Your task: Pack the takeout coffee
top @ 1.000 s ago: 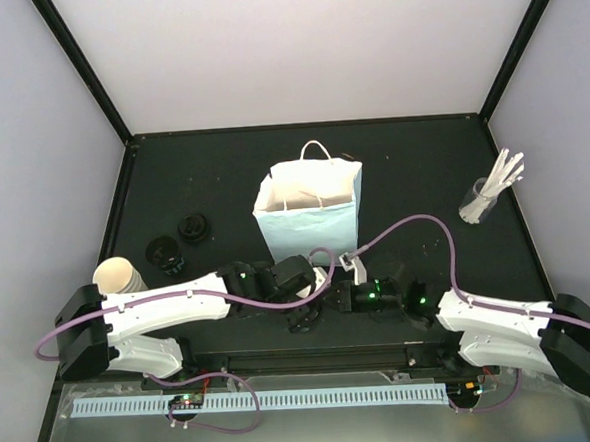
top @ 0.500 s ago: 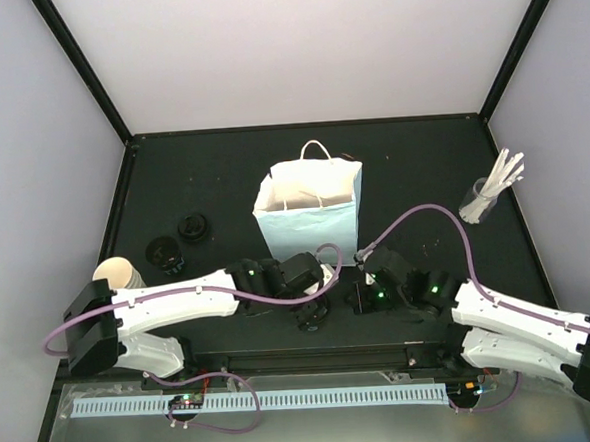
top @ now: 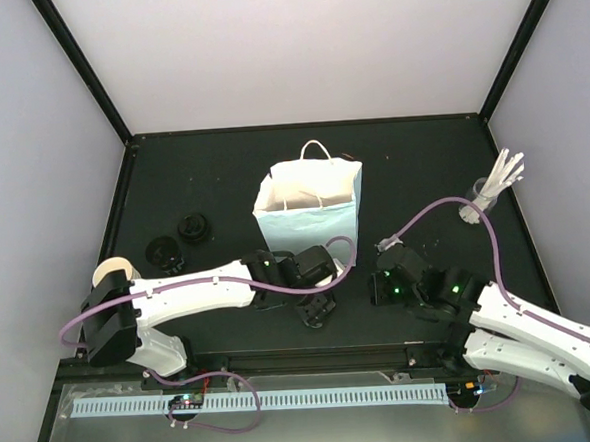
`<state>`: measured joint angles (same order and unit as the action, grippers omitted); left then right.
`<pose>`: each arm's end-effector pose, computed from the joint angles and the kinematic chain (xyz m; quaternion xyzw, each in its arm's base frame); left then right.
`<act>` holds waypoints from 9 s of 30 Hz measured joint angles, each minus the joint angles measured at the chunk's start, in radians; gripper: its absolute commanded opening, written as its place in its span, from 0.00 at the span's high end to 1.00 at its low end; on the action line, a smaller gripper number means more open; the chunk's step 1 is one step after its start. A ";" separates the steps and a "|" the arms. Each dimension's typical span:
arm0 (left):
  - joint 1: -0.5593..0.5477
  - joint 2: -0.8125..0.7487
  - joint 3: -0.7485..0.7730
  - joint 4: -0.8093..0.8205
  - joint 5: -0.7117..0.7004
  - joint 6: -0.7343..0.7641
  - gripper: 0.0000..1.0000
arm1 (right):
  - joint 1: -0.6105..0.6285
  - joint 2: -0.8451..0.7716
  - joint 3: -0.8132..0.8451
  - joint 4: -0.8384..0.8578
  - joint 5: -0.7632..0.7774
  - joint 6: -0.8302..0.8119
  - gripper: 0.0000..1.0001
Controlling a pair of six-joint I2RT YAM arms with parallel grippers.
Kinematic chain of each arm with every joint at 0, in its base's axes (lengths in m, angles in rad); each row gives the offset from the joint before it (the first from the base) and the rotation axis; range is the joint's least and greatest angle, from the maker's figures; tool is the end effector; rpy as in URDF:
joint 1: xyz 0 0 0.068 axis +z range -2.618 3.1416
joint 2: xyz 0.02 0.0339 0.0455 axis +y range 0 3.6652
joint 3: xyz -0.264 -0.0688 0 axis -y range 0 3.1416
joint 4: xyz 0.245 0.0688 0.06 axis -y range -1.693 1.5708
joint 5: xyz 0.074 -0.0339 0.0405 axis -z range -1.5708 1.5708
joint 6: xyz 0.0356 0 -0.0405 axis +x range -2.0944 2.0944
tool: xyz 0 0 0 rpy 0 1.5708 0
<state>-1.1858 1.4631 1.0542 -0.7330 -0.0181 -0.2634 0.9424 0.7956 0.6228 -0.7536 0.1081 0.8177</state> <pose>0.1080 -0.2647 0.2339 0.4331 0.8758 -0.1344 0.1652 0.0928 0.1212 0.2316 -0.0419 0.9464 0.2111 0.2409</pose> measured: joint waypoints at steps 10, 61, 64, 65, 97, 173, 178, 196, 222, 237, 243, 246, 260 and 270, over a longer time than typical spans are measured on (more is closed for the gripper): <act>0.000 0.008 0.008 0.001 0.002 -0.007 0.04 | -0.001 -0.024 0.000 -0.026 0.011 -0.011 0.82; 0.496 -0.659 -0.079 -0.113 0.029 -0.222 0.01 | 0.262 0.453 0.415 -0.086 -0.056 -0.217 0.00; 0.533 -0.669 -0.089 -0.130 0.040 -0.227 0.01 | 0.276 0.512 0.434 -0.090 -0.048 -0.222 0.02; 0.541 -0.676 -0.089 -0.134 0.044 -0.227 0.01 | 0.278 0.528 0.443 -0.095 -0.044 -0.226 0.02; 0.564 -0.707 -0.101 -0.158 0.048 -0.200 0.01 | 0.330 0.813 0.650 -0.218 0.107 -0.184 0.11; 0.564 -0.742 -0.109 -0.212 0.013 -0.191 0.01 | 0.268 0.952 0.838 -0.399 -0.044 -0.267 0.10; 0.564 -0.742 -0.111 -0.212 0.013 -0.189 0.01 | 0.267 0.954 0.838 -0.396 -0.044 -0.270 0.08; 0.564 -0.743 -0.116 -0.212 0.013 -0.185 0.01 | 0.251 0.952 0.838 -0.402 -0.029 -0.270 0.01; 0.564 -0.743 -0.116 -0.212 0.013 -0.185 0.01 | 0.240 0.959 0.827 -0.380 -0.055 -0.280 0.17; 0.565 -0.744 -0.128 -0.216 0.013 -0.183 0.01 | 0.241 0.969 0.824 -0.384 -0.047 -0.286 0.27; 0.565 -0.744 -0.128 -0.216 0.013 -0.175 0.01 | 0.241 0.951 0.824 -0.392 -0.040 -0.286 0.29; 0.565 -0.743 -0.127 -0.216 0.013 -0.174 0.01 | 0.241 0.925 0.824 -0.398 -0.038 -0.288 0.29; 0.614 -0.645 0.015 -0.212 -0.016 -0.174 0.01 | 0.241 0.724 0.972 -0.478 0.014 -0.349 0.30; 0.663 -0.368 0.296 -0.134 0.062 -0.105 0.01 | 0.237 0.543 1.347 -0.511 0.198 -0.425 0.34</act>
<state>-0.5224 1.0950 1.3502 -0.8665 0.0437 -0.3683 1.1790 1.3384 1.9701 -1.2644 0.3065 0.3927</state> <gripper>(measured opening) 0.988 0.740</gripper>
